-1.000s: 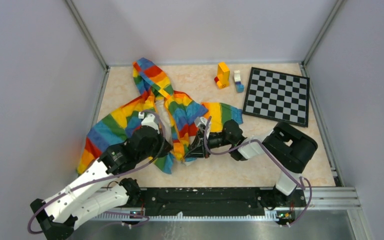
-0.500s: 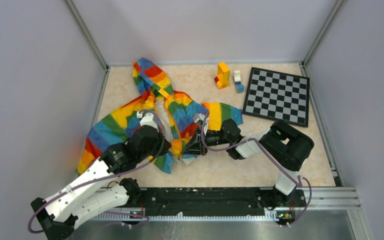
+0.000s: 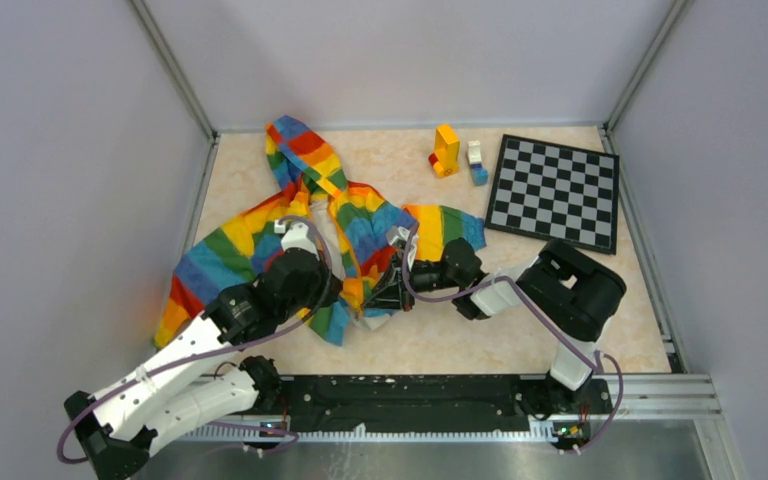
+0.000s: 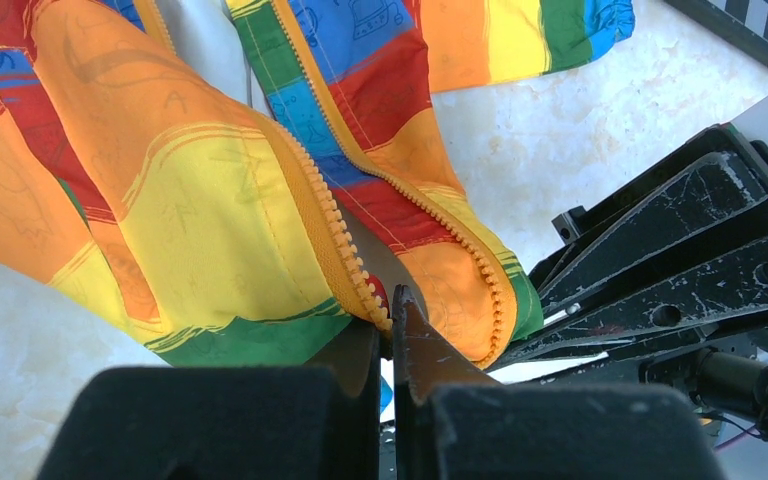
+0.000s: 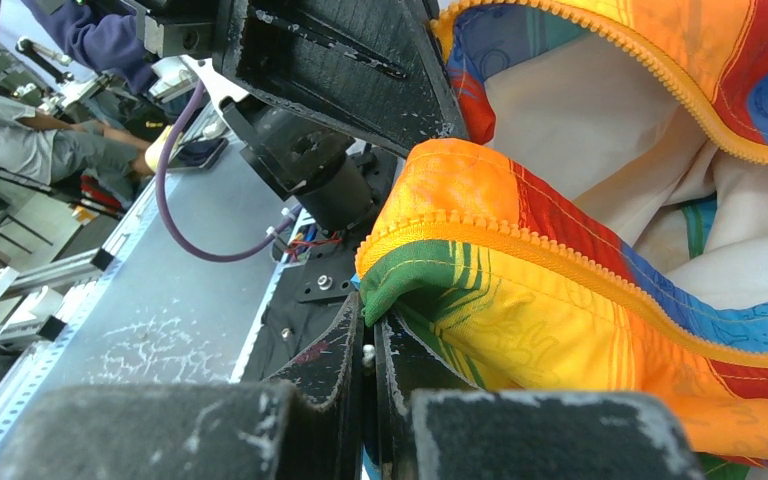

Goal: Zip up the jacket

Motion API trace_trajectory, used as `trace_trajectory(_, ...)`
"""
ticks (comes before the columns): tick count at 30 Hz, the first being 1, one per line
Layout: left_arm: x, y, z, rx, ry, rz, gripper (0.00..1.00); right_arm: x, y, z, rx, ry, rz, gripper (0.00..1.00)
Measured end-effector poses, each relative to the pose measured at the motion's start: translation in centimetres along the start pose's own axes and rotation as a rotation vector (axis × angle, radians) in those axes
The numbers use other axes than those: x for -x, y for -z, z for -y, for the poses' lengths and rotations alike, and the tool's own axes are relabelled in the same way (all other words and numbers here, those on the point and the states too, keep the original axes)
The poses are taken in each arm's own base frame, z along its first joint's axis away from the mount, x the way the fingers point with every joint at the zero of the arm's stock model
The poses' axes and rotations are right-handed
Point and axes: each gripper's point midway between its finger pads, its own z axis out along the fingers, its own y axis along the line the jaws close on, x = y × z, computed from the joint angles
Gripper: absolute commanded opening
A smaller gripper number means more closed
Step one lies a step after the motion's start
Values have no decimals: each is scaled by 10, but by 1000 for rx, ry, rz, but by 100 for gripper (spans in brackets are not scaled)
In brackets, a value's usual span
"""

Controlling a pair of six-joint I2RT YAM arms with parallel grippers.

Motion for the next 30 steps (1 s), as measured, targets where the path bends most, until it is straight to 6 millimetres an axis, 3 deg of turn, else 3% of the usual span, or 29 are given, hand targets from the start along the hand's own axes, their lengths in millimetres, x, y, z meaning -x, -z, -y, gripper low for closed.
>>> trace_trajectory(30, 1, -1, 3, -10, 2, 8, 0, 8, -3, 7, -46, 8, 43, 0)
